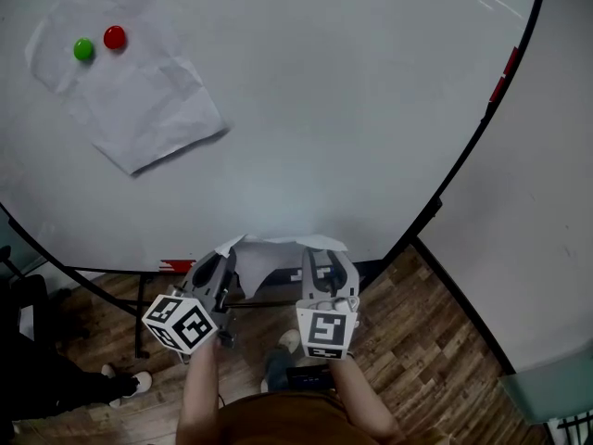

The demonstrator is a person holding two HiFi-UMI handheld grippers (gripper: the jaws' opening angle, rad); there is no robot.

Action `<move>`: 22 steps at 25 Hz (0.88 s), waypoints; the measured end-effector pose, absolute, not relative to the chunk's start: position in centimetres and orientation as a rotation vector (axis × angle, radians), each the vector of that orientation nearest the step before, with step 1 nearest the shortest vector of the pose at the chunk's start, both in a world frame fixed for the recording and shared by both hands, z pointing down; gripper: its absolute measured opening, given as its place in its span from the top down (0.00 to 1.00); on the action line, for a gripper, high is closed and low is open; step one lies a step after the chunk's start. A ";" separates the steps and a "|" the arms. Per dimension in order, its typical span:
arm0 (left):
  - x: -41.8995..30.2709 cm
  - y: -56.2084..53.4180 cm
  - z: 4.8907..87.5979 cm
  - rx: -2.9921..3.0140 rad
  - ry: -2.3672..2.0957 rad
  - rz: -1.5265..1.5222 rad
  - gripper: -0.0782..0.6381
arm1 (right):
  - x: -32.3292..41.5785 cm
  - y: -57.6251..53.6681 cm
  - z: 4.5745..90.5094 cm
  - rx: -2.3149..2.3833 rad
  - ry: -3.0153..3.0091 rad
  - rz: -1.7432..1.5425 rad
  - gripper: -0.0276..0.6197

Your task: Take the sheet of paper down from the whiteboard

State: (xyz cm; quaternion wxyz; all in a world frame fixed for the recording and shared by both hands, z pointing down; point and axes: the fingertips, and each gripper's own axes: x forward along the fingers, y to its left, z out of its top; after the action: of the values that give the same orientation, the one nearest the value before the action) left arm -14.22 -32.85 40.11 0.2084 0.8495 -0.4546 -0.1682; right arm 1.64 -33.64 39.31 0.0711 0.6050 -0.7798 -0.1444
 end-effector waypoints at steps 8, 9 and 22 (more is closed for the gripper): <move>-16.7 -31.9 40.2 2.299 -1.277 -0.516 0.86 | 2.5 -33.1 39.4 1.839 -2.321 -0.401 0.75; -16.9 -31.8 40.2 2.293 -1.279 -0.521 0.86 | 2.6 -33.0 39.5 1.841 -2.319 -0.400 0.75; -18.0 -30.6 41.0 2.201 -1.244 -0.621 0.86 | 5.0 -31.4 39.5 1.877 -2.294 -0.393 0.75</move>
State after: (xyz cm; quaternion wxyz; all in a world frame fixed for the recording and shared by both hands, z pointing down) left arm -18.02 -30.56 40.98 0.2661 0.8149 -0.4606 -0.2301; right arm 4.99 -31.45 39.54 0.0755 0.6260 -0.7651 -0.1309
